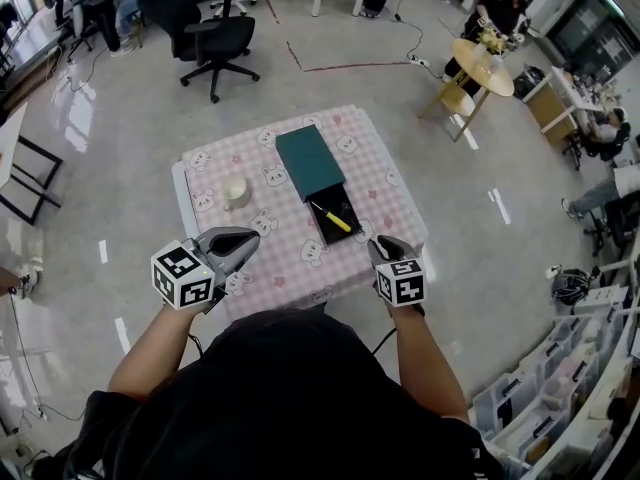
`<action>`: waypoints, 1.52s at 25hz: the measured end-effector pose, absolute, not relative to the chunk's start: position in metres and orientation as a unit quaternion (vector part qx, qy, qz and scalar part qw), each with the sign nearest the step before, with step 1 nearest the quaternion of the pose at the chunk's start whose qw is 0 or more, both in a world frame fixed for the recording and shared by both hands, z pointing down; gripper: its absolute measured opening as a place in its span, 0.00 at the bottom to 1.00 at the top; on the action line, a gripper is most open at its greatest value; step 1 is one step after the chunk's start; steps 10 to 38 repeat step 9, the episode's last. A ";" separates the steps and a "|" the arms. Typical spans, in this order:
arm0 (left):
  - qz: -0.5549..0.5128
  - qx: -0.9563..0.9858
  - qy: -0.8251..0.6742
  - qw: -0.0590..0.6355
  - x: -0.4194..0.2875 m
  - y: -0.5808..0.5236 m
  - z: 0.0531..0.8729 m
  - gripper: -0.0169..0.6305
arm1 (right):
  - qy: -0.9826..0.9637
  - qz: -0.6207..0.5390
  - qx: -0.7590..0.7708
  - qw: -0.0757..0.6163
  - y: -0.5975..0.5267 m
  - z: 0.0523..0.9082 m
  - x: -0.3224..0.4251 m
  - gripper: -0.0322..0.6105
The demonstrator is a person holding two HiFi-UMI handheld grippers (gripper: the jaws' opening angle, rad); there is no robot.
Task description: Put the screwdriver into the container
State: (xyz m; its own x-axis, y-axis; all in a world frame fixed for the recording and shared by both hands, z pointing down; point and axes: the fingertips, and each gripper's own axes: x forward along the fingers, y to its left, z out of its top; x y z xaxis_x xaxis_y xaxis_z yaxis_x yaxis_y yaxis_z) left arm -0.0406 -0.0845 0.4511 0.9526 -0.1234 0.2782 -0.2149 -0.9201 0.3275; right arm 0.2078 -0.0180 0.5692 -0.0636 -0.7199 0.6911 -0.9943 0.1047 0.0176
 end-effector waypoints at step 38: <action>0.129 0.973 -0.084 0.173 -0.046 -0.091 0.454 0.03 | -0.675 0.214 0.659 0.253 0.001 0.556 0.217 0.21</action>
